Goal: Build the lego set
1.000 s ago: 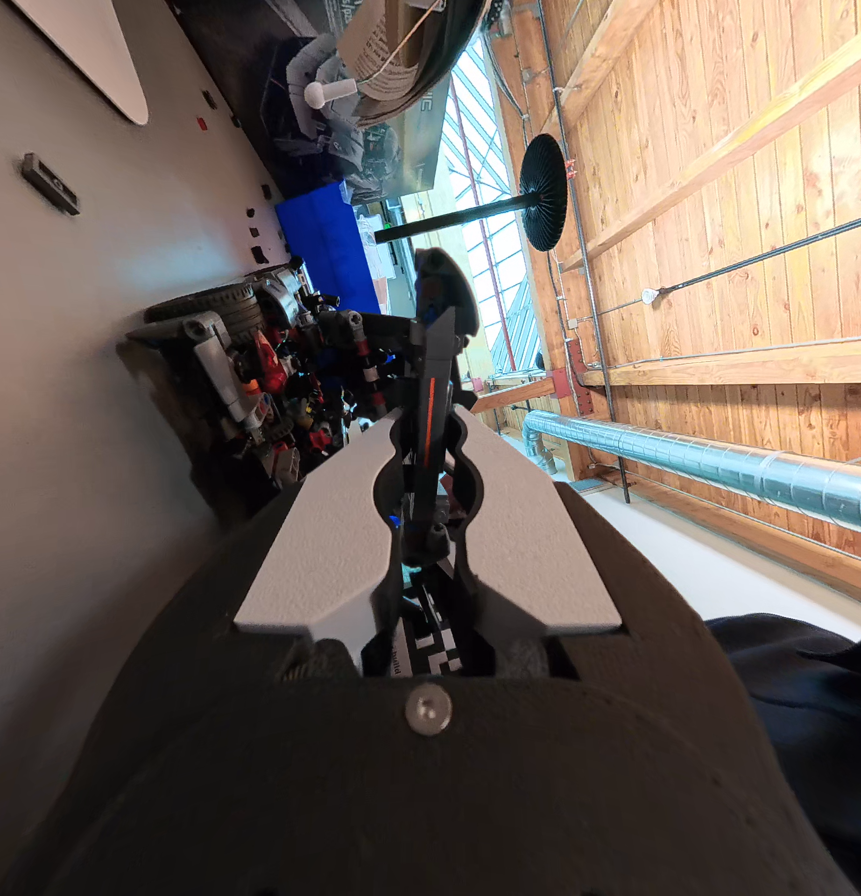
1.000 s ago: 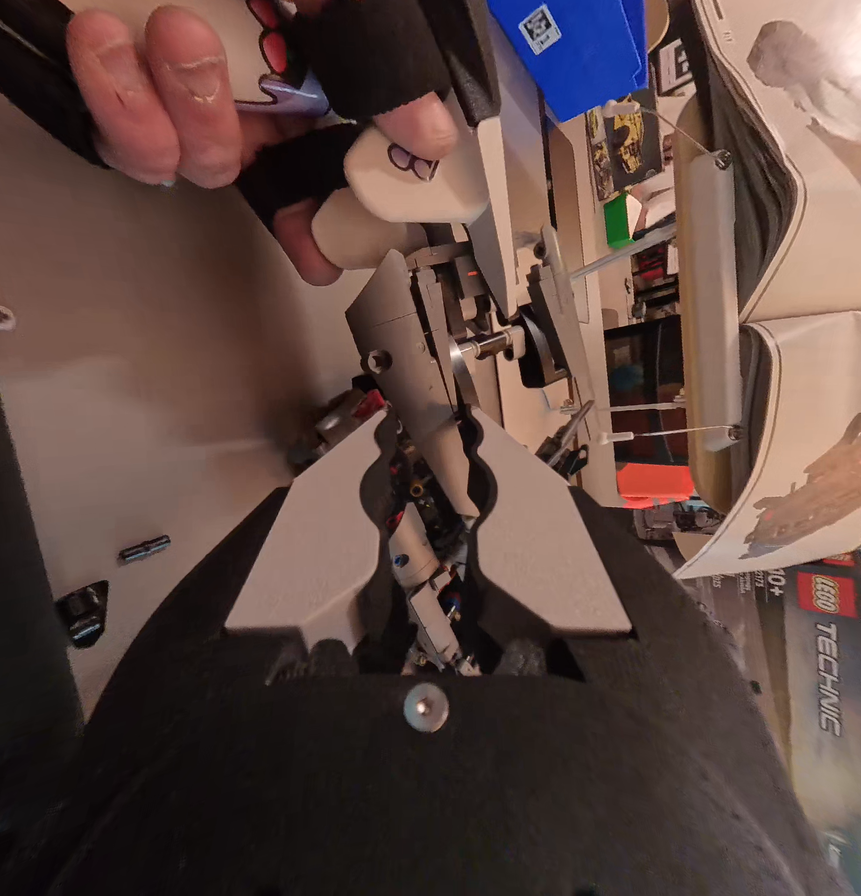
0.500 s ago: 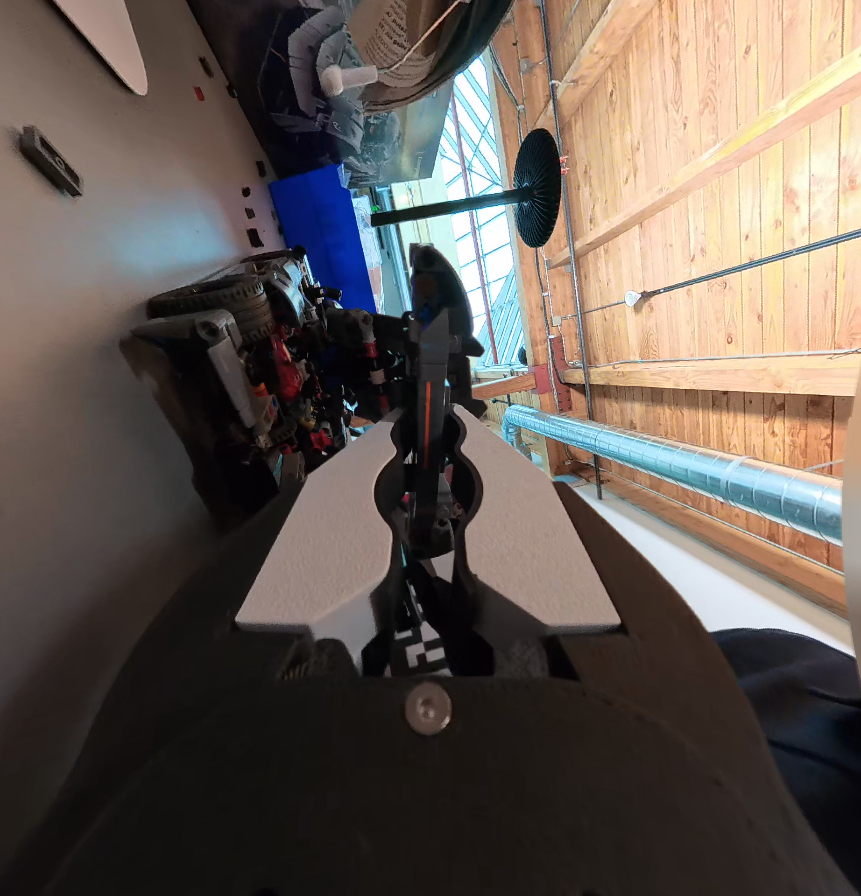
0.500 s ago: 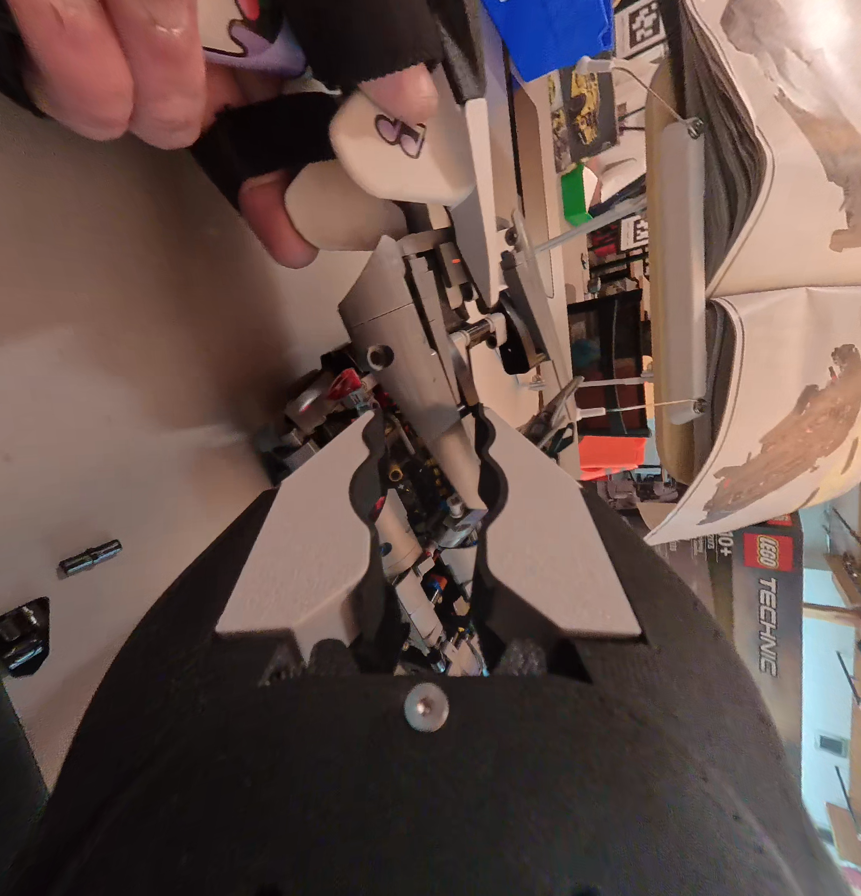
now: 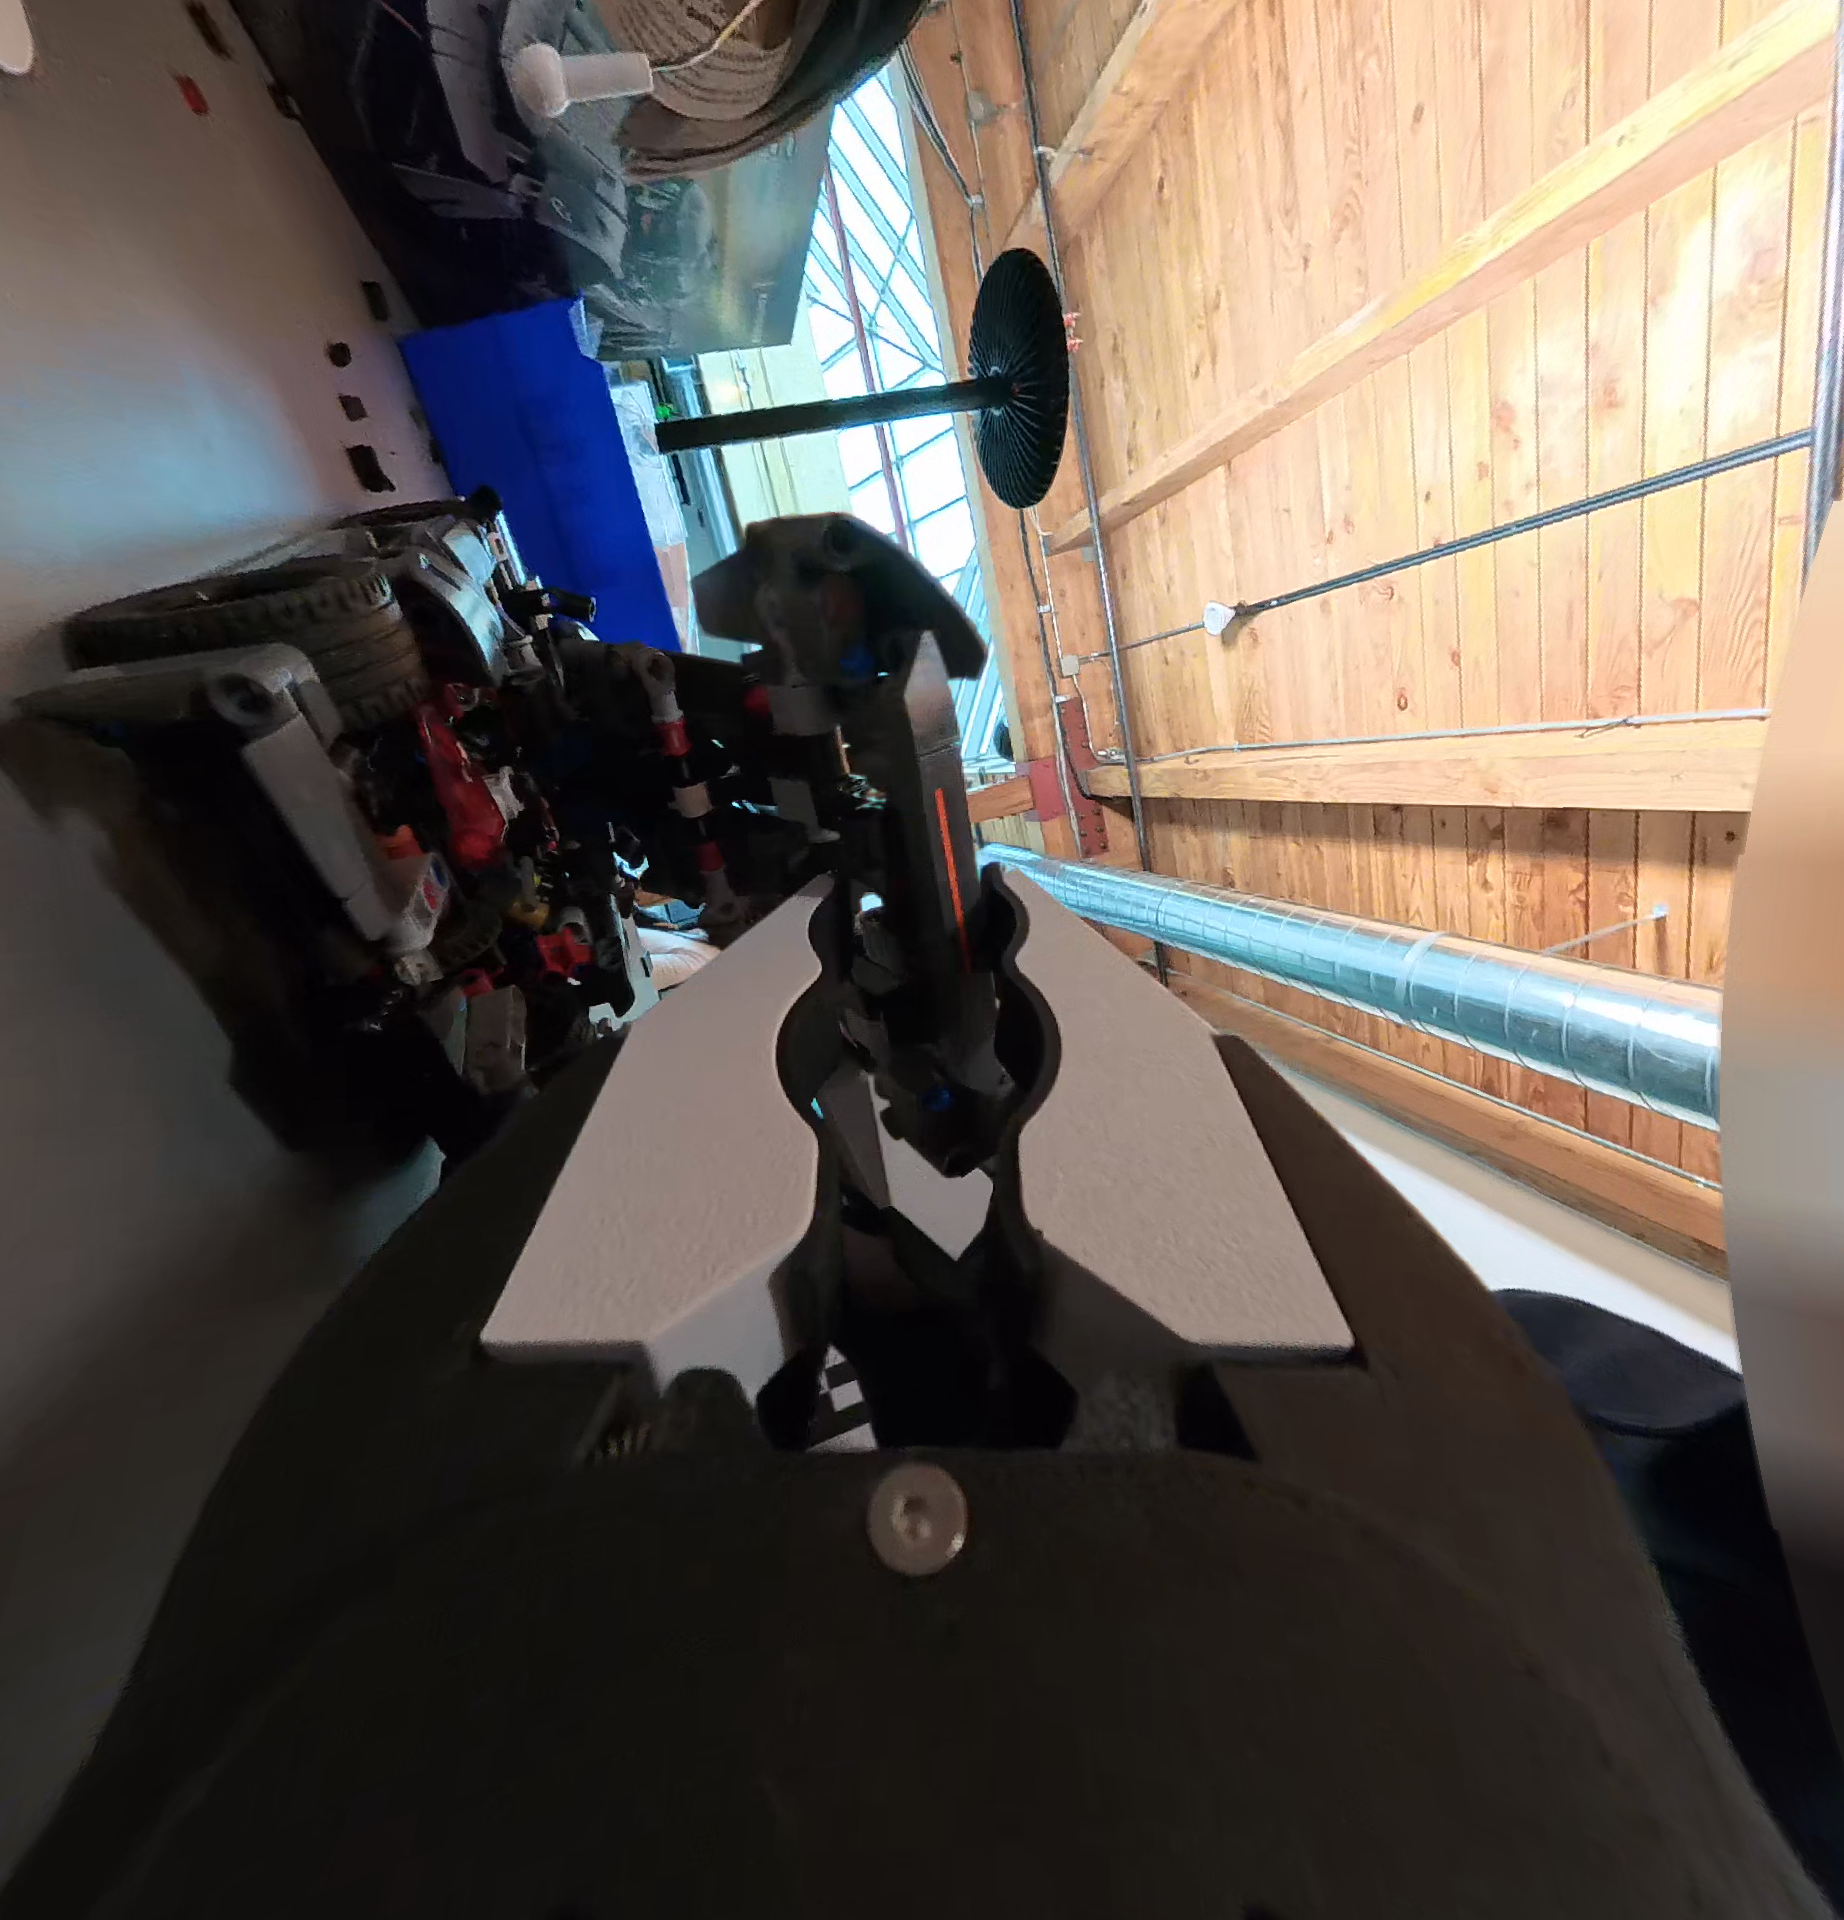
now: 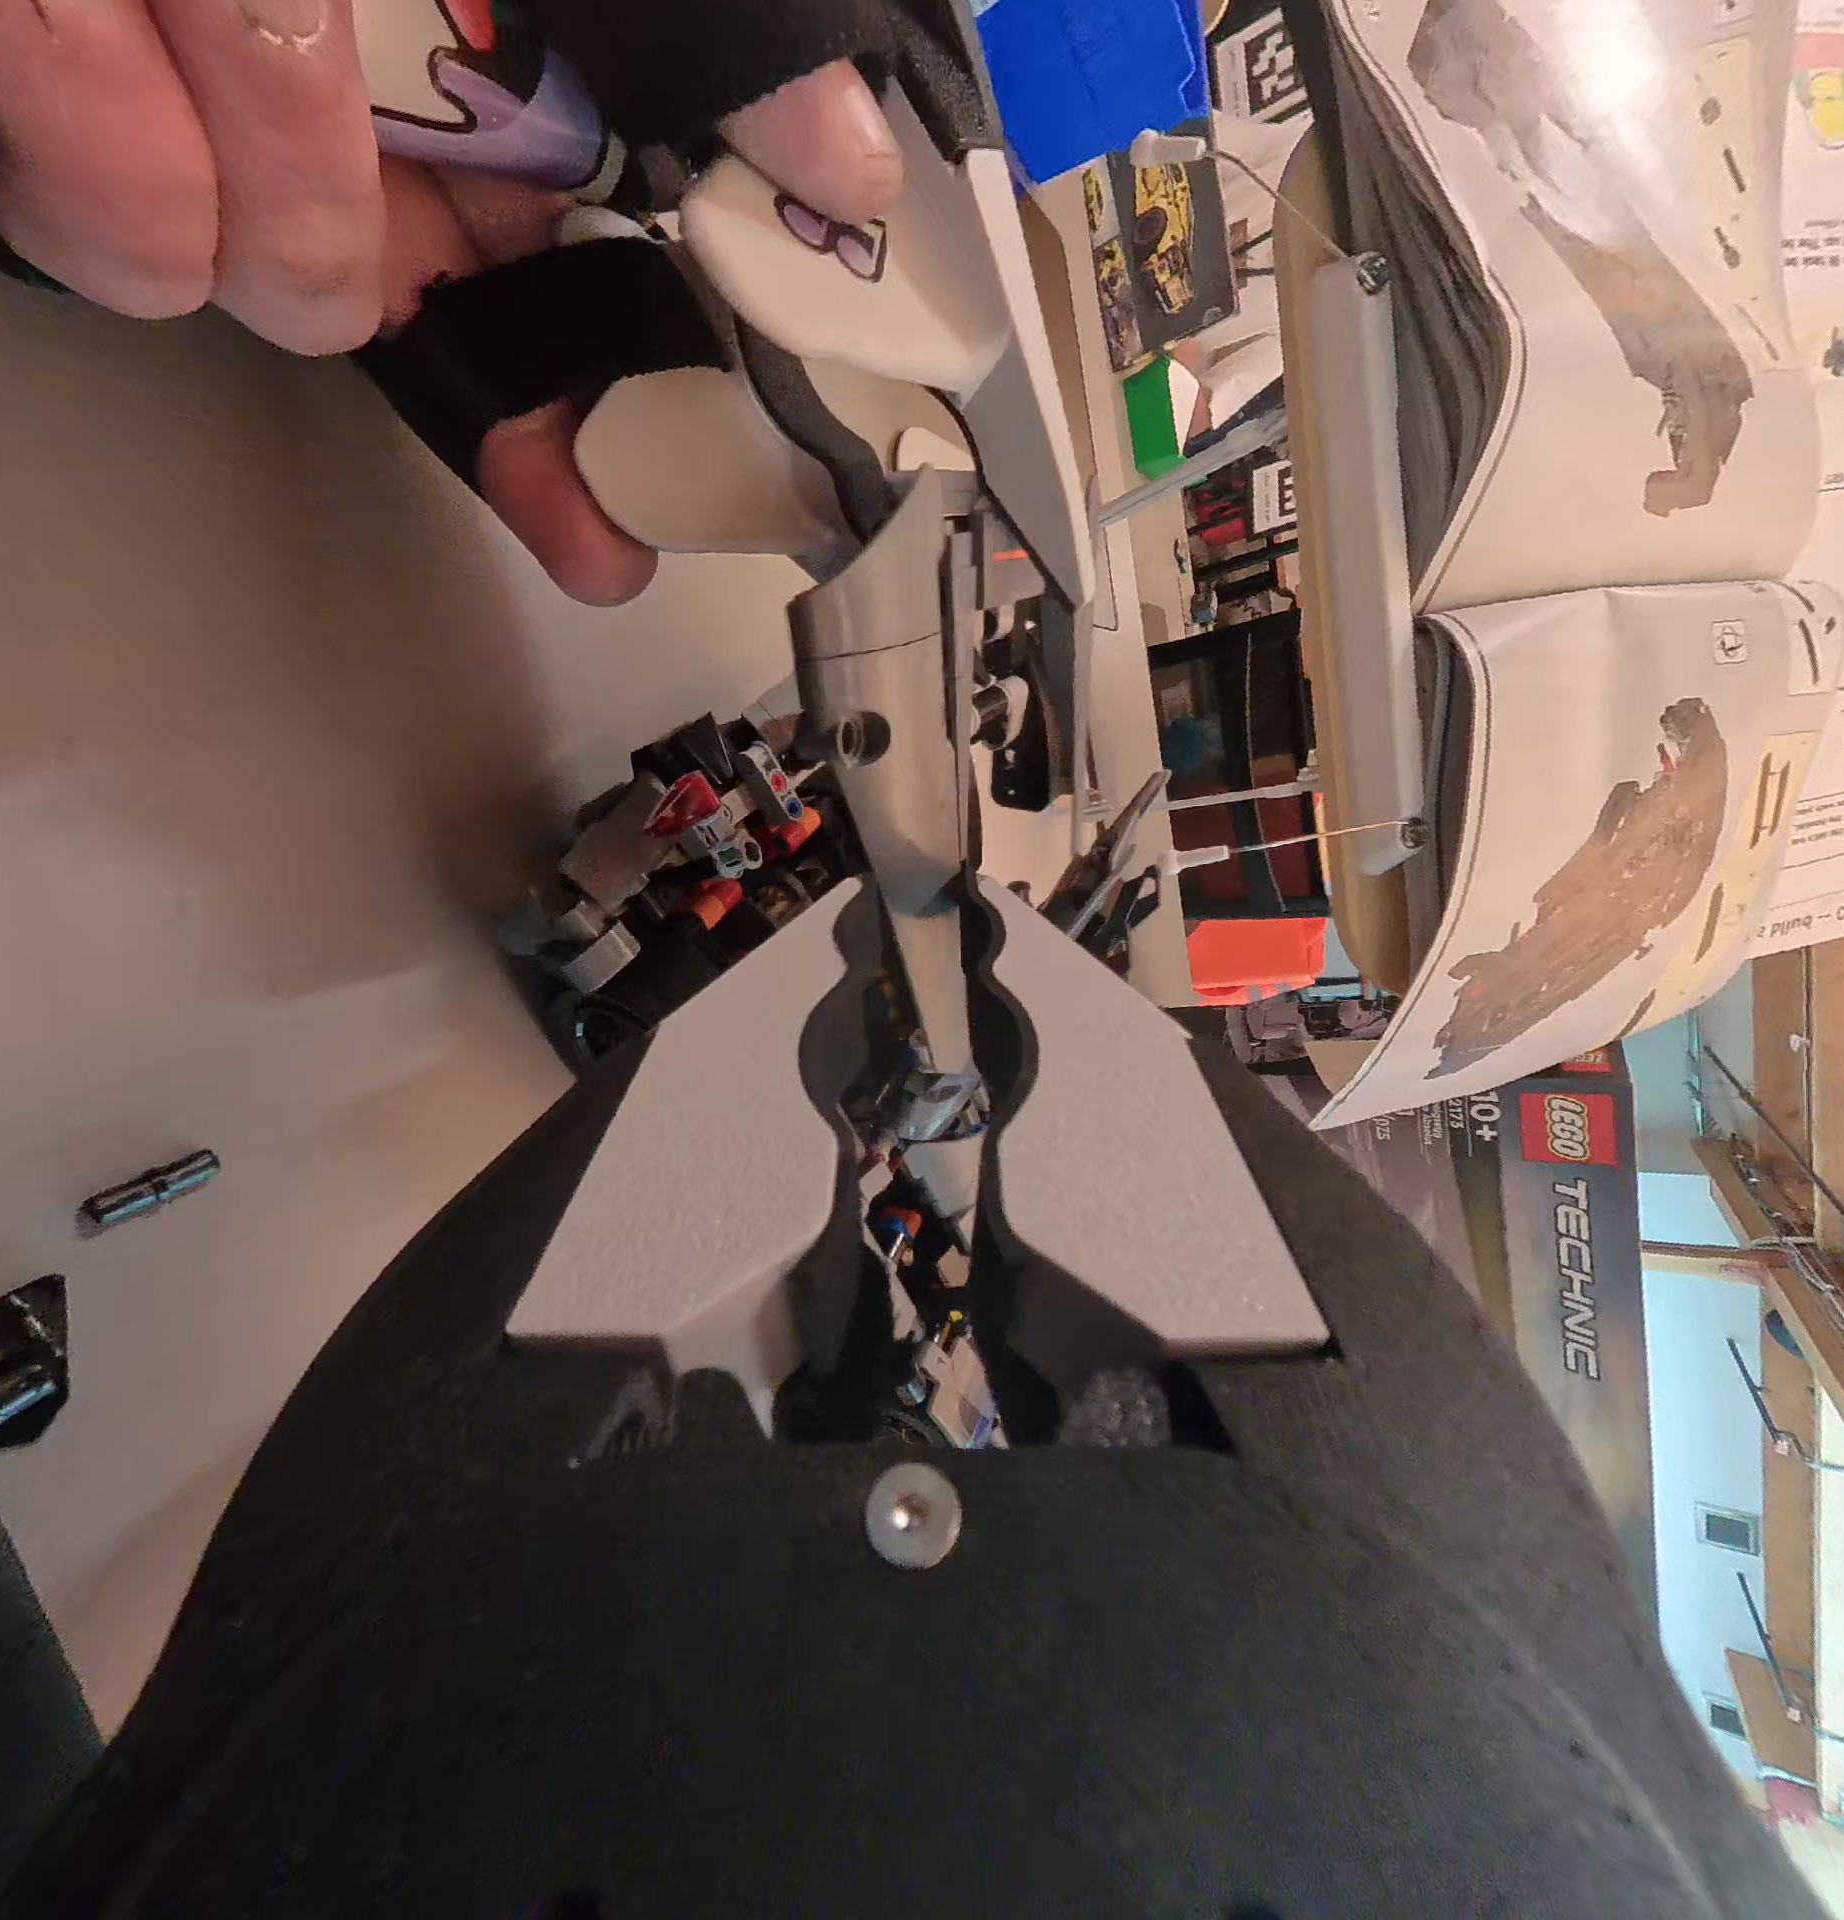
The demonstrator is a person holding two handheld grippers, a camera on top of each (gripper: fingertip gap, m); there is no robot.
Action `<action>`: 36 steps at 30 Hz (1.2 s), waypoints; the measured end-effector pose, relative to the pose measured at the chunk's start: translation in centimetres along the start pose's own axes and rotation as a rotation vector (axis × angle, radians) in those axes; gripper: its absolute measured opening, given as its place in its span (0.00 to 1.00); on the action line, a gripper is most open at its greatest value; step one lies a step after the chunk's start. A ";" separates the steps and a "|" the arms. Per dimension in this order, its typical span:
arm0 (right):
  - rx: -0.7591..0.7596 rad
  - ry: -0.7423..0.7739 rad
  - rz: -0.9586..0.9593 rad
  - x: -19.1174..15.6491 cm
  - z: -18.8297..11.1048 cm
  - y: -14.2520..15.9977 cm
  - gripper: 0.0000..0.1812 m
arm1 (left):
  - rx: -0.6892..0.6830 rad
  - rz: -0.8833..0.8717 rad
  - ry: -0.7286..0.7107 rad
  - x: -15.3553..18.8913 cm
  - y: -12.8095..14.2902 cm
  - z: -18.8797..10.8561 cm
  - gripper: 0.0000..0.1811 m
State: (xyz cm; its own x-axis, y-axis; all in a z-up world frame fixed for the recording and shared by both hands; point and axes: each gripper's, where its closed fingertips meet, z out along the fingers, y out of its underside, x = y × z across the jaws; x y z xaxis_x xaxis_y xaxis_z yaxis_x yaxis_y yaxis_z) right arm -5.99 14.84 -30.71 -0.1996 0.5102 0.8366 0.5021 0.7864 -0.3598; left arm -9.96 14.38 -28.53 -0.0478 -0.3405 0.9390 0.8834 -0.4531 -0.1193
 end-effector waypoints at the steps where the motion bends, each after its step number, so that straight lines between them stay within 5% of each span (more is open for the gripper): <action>1: 0.005 0.004 -0.004 0.1 -0.1 0.0 0.06 | 0.007 -0.006 0.010 0.1 0.0 0.1 0.13; 7: 0.023 0.007 0.011 0.4 0.0 0.1 0.07 | 0.023 -0.035 0.010 -0.3 0.1 0.0 0.11; 12: 0.036 -0.017 0.029 -0.2 0.0 -0.2 0.17 | 0.027 -0.045 -0.003 -0.3 1.0 0.7 0.10; 19: 0.071 0.046 0.000 0.7 -0.3 -0.5 0.07 | 0.056 -0.047 0.007 0.0 1.2 1.0 0.11; 33: 0.096 0.053 0.027 0.9 -0.3 0.0 0.07 | 0.139 0.035 -0.070 0.6 0.4 -0.9 0.19; 36: 0.097 0.057 0.016 0.9 -0.3 0.1 0.07 | 0.062 0.027 -0.142 -0.4 1.7 0.0 0.22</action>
State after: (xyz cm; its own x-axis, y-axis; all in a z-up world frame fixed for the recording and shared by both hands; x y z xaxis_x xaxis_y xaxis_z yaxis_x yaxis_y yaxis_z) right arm -5.86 15.21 -29.87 -0.1428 0.5045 0.8515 0.4206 0.8097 -0.4092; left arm -8.48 13.75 -29.09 0.0388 -0.2297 0.9725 0.9109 -0.3920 -0.1289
